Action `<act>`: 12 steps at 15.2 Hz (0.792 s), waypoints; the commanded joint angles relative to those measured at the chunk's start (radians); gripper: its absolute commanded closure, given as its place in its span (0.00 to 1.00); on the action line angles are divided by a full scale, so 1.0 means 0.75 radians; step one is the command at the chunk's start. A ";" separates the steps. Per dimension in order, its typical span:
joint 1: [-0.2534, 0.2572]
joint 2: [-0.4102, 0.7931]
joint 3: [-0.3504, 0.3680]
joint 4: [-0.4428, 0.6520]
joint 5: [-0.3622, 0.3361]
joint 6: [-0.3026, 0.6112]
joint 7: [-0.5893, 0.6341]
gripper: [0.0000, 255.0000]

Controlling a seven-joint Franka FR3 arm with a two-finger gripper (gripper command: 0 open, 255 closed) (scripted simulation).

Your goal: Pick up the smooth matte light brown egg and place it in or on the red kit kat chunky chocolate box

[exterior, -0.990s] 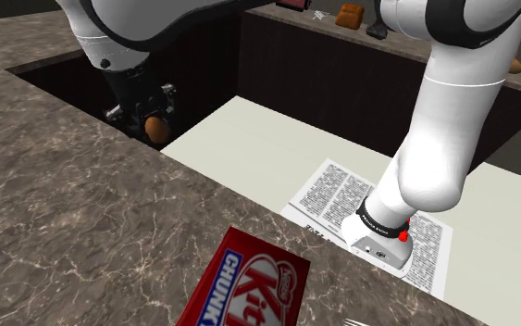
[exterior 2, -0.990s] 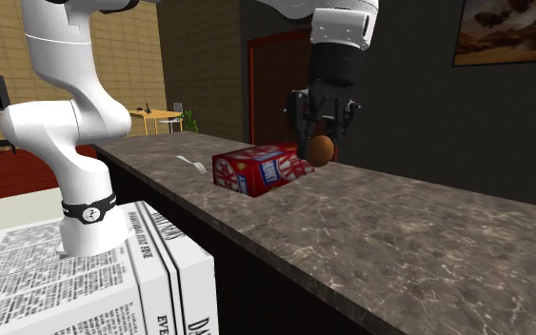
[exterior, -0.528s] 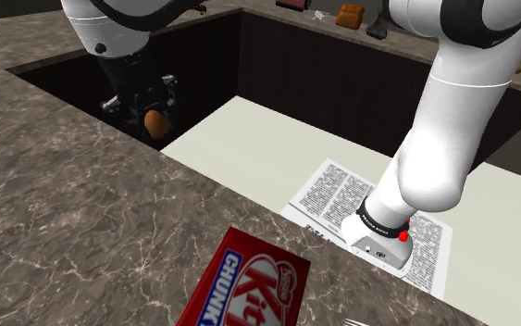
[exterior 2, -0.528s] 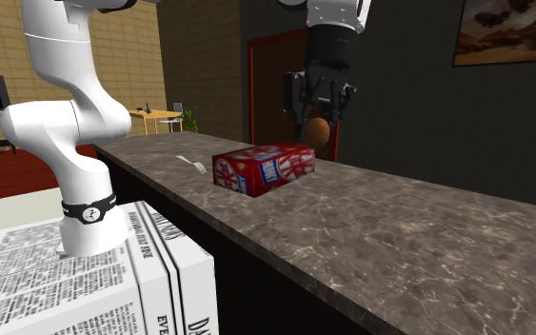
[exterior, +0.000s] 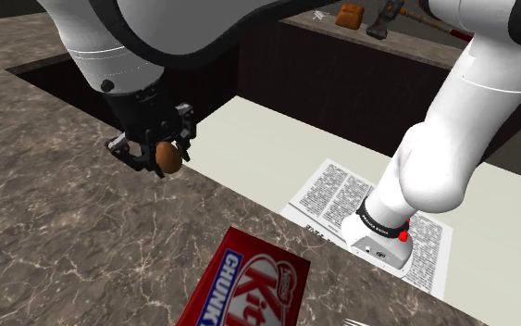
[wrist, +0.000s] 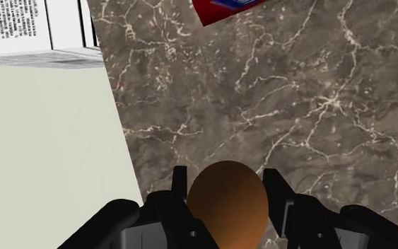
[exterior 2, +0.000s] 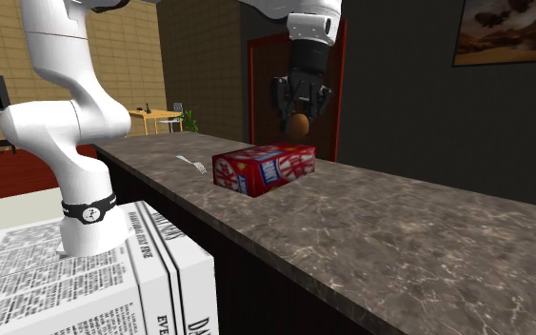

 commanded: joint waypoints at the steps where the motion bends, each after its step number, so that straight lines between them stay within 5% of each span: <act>1: 0.016 -0.057 0.021 -0.048 0.038 0.000 0.032 1.00; 12: 0.159 -0.222 0.169 -0.199 0.191 0.021 0.282 1.00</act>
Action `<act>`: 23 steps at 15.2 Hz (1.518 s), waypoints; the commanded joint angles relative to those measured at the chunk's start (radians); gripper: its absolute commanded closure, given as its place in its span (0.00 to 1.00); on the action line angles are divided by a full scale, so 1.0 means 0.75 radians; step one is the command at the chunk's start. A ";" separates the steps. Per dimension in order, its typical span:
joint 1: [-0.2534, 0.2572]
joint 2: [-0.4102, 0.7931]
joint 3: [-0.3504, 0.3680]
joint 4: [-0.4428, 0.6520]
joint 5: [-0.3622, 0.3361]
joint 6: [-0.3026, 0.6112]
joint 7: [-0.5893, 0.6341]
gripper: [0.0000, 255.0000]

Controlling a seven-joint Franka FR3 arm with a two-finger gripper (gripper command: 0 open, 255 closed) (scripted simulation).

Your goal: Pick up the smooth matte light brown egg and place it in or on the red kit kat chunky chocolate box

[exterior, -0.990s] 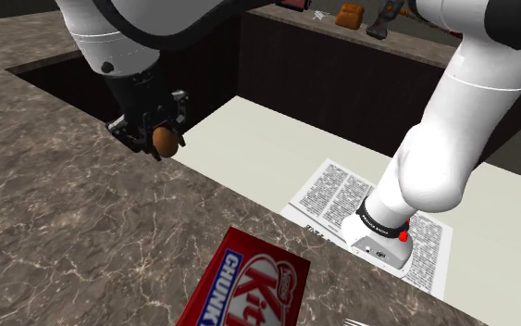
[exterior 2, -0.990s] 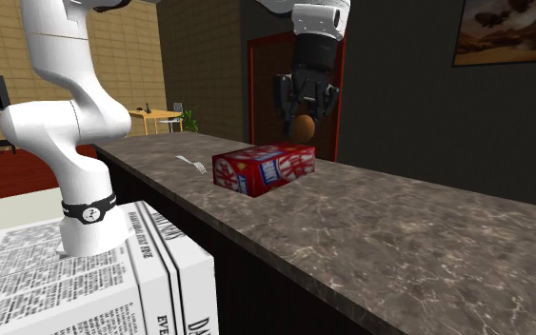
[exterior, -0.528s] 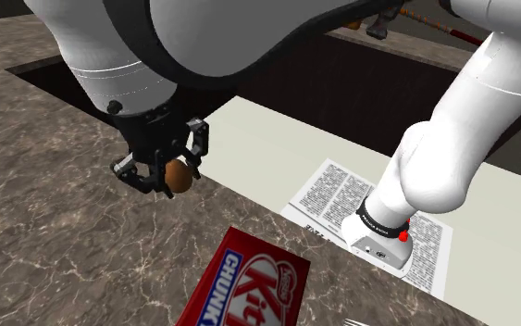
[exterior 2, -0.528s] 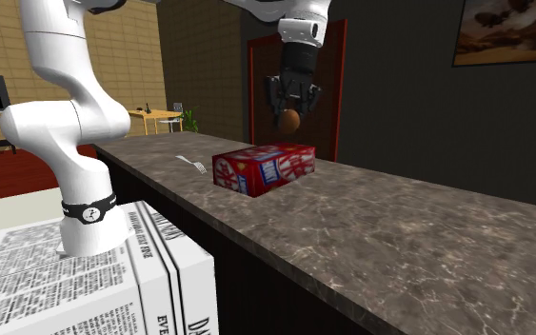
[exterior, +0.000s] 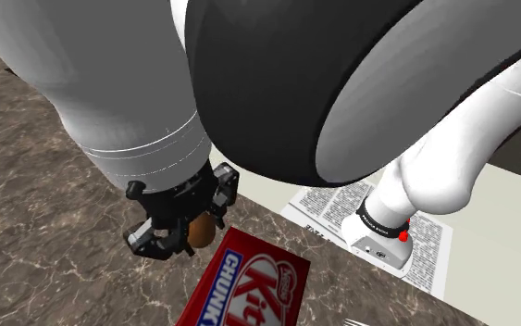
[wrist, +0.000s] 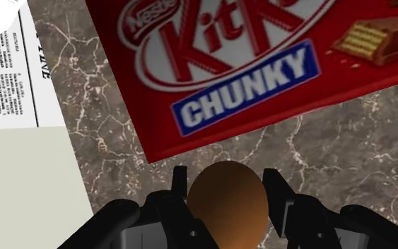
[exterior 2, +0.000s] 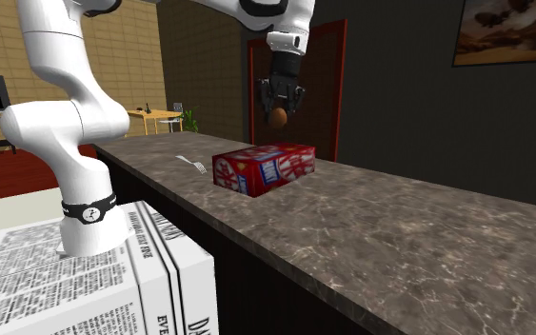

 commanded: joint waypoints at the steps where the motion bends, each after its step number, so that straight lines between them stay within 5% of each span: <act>1: 0.030 -0.018 0.031 -0.010 0.024 -0.003 0.055 1.00; 9: 0.139 -0.009 0.162 0.004 0.063 -0.001 0.287 1.00; 23: 0.149 0.070 0.180 -0.179 0.010 0.236 0.325 1.00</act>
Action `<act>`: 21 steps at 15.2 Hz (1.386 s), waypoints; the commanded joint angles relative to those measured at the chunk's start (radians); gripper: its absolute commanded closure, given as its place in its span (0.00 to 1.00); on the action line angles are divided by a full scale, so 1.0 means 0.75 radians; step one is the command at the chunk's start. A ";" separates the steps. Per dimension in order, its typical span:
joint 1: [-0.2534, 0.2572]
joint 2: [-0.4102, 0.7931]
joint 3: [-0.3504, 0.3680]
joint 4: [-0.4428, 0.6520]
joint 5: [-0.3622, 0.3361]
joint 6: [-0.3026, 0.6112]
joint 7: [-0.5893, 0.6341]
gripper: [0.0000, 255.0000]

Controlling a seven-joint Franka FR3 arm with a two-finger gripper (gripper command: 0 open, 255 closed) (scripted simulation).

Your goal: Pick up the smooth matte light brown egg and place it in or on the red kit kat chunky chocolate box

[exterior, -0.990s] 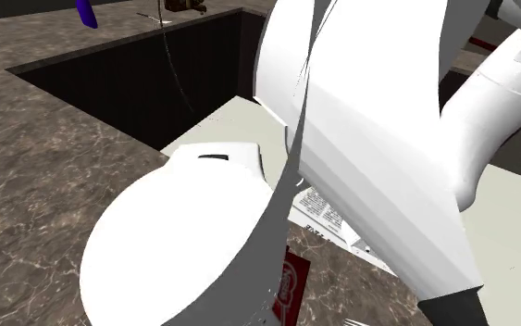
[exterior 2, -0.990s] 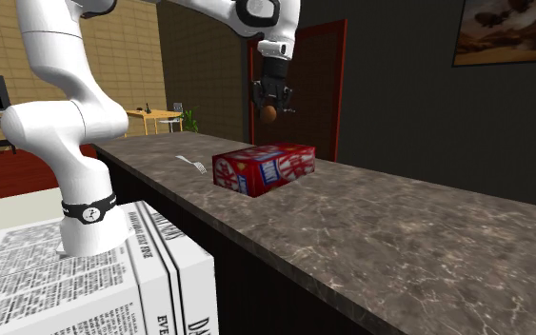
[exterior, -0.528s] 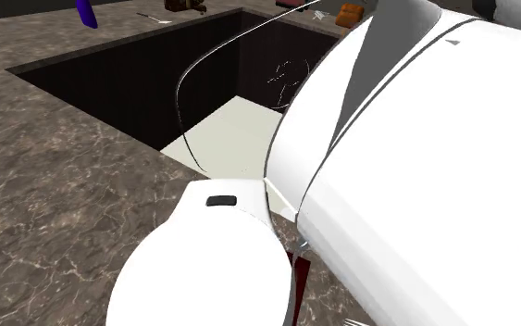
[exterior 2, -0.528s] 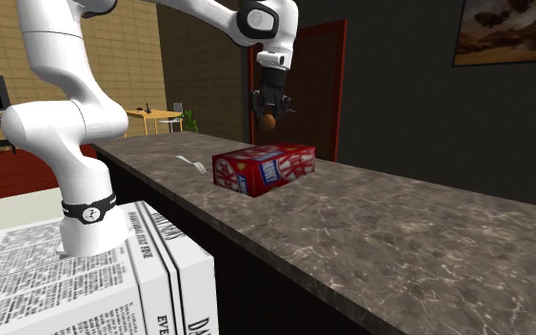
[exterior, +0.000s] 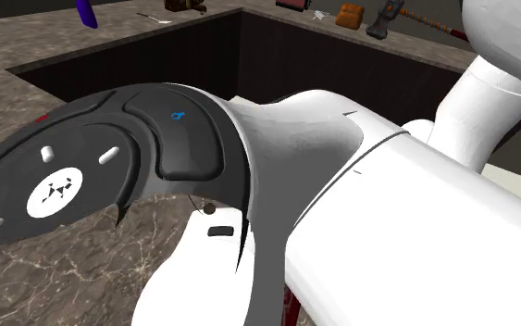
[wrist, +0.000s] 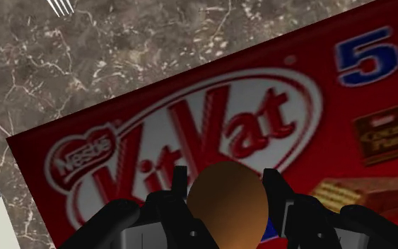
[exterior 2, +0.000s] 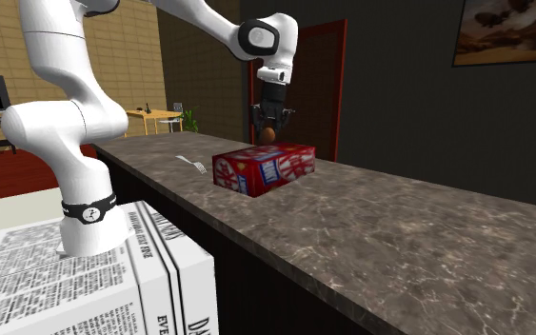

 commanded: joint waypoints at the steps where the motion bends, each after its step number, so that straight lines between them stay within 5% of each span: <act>1: 0.000 0.003 0.000 -0.010 -0.003 0.012 0.002 1.00; 7: 0.000 0.003 0.000 -0.010 -0.003 0.012 0.002 1.00; 8: 0.000 0.003 0.000 -0.010 -0.003 0.012 0.002 0.00; 13: 0.000 0.003 0.000 -0.010 -0.003 0.012 0.002 0.00; 17: -0.005 -0.010 -0.004 0.151 0.004 -0.157 -0.005 0.00; 21: -0.005 -0.010 -0.004 0.151 0.004 -0.157 -0.005 0.00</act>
